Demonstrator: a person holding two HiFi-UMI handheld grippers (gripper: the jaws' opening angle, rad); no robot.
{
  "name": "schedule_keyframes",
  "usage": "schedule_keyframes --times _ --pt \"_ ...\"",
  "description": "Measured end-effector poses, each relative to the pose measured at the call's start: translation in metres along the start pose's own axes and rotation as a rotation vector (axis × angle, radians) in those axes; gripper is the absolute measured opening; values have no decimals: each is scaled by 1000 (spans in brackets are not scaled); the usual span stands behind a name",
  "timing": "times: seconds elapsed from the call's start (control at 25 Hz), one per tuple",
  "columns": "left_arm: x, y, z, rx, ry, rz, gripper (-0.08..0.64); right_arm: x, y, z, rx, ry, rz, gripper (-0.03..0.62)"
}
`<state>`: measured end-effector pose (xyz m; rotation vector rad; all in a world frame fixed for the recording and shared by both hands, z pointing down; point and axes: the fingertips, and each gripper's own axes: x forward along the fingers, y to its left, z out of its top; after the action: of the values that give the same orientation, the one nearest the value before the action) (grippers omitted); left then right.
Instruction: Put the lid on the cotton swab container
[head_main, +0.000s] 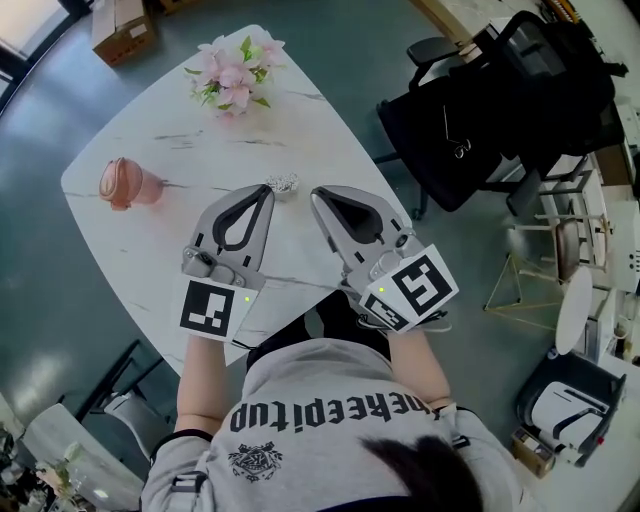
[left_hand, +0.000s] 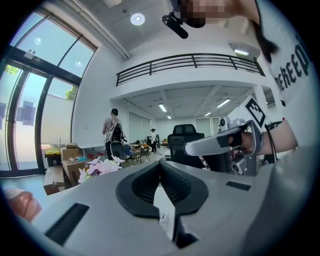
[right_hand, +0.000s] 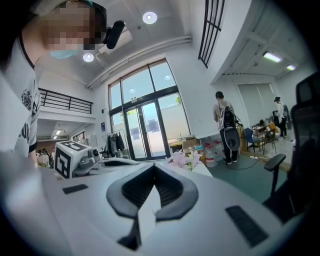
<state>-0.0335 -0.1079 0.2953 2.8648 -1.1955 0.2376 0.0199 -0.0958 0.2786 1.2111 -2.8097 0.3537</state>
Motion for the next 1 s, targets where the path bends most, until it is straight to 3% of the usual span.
schedule_keyframes --times 1.0 --pt "22 22 -87 -57 67 -50 17 37 -16 -63 71 103 -47 11"
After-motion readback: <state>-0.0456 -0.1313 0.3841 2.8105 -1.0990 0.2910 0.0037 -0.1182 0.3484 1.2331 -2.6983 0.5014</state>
